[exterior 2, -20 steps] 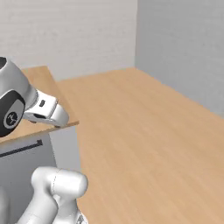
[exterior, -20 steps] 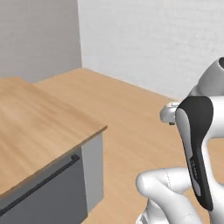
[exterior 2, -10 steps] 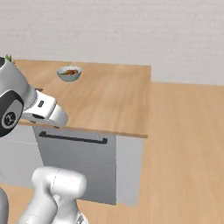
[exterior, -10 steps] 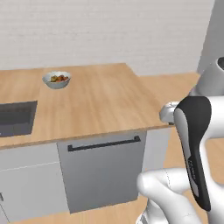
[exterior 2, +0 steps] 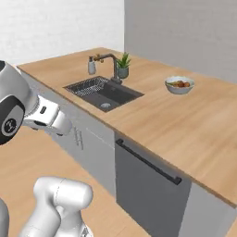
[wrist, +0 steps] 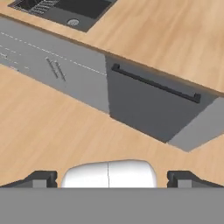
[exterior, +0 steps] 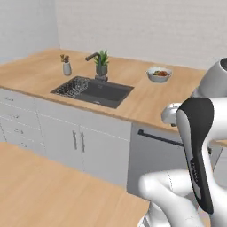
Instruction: Gather all objects into one cabinet and sort the glasses and bowls to opposite sides.
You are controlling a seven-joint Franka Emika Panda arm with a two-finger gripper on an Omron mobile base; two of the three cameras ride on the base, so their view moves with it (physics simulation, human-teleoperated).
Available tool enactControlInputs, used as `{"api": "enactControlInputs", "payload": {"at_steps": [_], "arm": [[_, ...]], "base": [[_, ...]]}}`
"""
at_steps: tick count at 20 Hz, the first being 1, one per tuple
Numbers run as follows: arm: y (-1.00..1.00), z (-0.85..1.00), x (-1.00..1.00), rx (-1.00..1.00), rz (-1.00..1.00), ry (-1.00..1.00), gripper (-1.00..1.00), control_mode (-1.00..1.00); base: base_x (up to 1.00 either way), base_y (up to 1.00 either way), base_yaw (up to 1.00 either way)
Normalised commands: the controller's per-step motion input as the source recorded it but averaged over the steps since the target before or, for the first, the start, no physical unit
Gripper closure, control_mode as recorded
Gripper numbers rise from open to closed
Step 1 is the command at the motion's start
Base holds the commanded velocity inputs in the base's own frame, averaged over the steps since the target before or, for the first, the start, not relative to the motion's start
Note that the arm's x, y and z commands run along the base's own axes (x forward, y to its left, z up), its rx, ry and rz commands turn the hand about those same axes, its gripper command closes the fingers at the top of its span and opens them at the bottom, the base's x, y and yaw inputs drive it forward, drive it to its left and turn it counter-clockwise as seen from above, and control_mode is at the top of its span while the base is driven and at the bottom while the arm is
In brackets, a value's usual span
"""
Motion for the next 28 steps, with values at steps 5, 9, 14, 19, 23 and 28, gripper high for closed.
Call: {"api": "enactControlInputs", "payload": {"at_steps": [5, 9, 14, 19, 23, 28], "arm": [[0.00, 0.00, 0.00, 0.00, 0.00, 0.00, -1.00, 1.00], [0.00, 0.00, 0.00, 0.00, 0.00, 0.00, -1.00, 1.00], [0.00, 0.00, 0.00, 0.00, 0.00, 0.00, -1.00, 1.00], [0.00, 0.00, 0.00, 0.00, 0.00, 0.00, -1.00, 1.00], [0.00, 0.00, 0.00, 0.00, 0.00, 0.00, -1.00, 1.00], [0.00, 0.00, 0.00, 0.00, 0.00, 0.00, -1.00, 1.00]], "base": [[0.01, 0.00, 1.00], [0.10, 0.00, 0.98], [0.43, -0.11, 0.84], [0.44, -0.29, 0.41], [0.61, -0.61, 0.06], [0.97, -0.59, -0.07]]}}
